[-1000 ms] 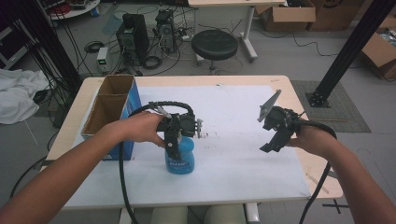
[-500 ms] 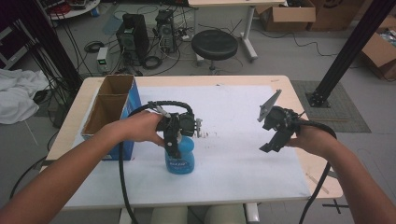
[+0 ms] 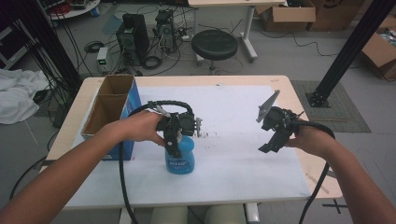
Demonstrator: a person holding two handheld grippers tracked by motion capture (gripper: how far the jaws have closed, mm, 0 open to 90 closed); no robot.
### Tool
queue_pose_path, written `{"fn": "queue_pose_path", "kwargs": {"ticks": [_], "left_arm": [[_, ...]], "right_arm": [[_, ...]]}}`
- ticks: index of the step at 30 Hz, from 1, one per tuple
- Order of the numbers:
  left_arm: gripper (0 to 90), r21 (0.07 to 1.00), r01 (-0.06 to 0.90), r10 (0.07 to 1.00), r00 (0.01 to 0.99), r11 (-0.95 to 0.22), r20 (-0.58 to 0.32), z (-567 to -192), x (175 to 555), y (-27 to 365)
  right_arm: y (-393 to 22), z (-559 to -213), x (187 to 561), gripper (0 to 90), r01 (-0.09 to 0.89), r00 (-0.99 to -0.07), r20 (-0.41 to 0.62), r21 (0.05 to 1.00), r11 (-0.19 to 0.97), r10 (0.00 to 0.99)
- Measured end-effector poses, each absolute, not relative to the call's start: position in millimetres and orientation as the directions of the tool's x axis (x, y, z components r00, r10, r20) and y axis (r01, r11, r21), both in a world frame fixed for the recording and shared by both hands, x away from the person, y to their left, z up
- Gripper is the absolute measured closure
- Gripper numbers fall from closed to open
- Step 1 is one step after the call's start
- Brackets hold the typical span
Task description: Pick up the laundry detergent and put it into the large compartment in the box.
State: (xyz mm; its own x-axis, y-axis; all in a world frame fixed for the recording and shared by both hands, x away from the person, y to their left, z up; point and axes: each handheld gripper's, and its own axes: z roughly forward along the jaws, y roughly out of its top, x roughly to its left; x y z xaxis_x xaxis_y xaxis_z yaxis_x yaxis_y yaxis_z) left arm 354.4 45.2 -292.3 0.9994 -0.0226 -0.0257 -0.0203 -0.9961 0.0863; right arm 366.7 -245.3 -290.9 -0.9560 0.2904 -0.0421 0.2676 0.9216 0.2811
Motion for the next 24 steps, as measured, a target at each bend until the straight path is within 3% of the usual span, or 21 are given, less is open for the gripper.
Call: {"fn": "queue_pose_path", "kwargs": {"ticks": [9,24], "left_arm": [[37.7,0.095,0.025,0.025,1.0,-0.995,-0.003,-288.5,351.8,45.6],[37.8,0.158,0.334,0.341,0.94,-0.929,0.017,-232.1,359.6,50.5]], "right_arm": [[-246.1,-292.5,367.3,17.6,0.269,-0.956,-0.037,0.283,0.921,0.291],[-246.3,-293.4,365.1,17.6,0.257,-0.96,-0.037,0.282,0.924,0.279]]}}
